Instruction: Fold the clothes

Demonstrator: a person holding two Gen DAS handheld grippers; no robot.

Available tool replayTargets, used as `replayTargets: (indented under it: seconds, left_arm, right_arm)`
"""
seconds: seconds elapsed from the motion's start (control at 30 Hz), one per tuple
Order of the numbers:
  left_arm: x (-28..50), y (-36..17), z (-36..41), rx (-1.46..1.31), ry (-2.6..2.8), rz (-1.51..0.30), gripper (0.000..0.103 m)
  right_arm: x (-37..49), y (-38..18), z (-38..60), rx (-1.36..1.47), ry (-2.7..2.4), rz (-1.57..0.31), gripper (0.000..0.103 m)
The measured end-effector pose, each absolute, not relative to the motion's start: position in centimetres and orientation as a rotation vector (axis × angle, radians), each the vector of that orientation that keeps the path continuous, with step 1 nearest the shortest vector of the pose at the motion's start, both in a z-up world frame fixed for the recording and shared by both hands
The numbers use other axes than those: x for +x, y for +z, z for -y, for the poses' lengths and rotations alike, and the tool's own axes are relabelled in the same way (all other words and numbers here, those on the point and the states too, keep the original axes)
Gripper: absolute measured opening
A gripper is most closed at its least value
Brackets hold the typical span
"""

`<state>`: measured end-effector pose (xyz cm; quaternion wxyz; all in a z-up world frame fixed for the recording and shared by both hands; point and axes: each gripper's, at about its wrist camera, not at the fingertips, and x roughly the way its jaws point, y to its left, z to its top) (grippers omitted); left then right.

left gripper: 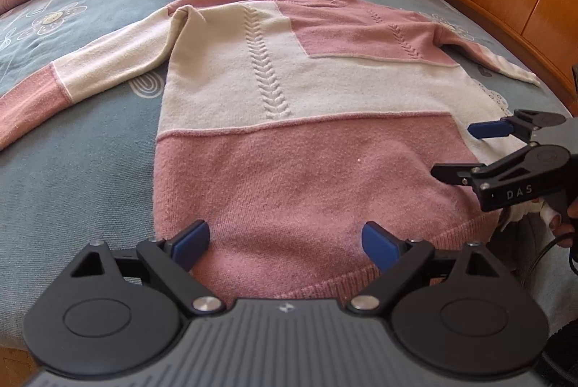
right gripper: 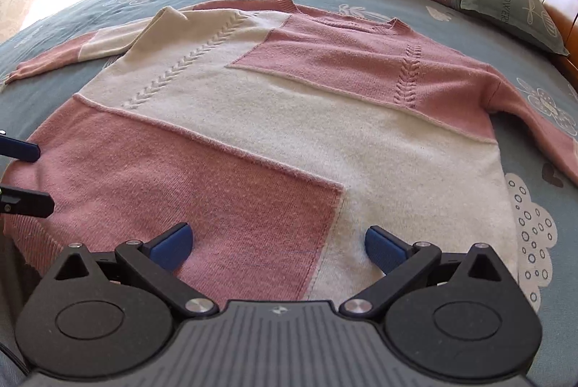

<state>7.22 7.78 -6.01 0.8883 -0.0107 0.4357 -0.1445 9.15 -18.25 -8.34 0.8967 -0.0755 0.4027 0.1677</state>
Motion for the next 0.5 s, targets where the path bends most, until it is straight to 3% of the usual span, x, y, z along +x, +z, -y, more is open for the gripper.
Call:
replayTargets:
  seconds: [0.27,0.5]
  left_arm:
    - [12.7,-3.6,-3.9,-0.035,-0.383,-0.828,0.091]
    - [12.4,-6.7,-3.4,-0.096,-0.345,-0.914,0.091]
  right_arm:
    - [7.5,-8.7,18.8,-0.110,0.289,-0.778,0.103]
    - [6.8,-8.9,19.2,-0.090,0.282,-0.750,0.103]
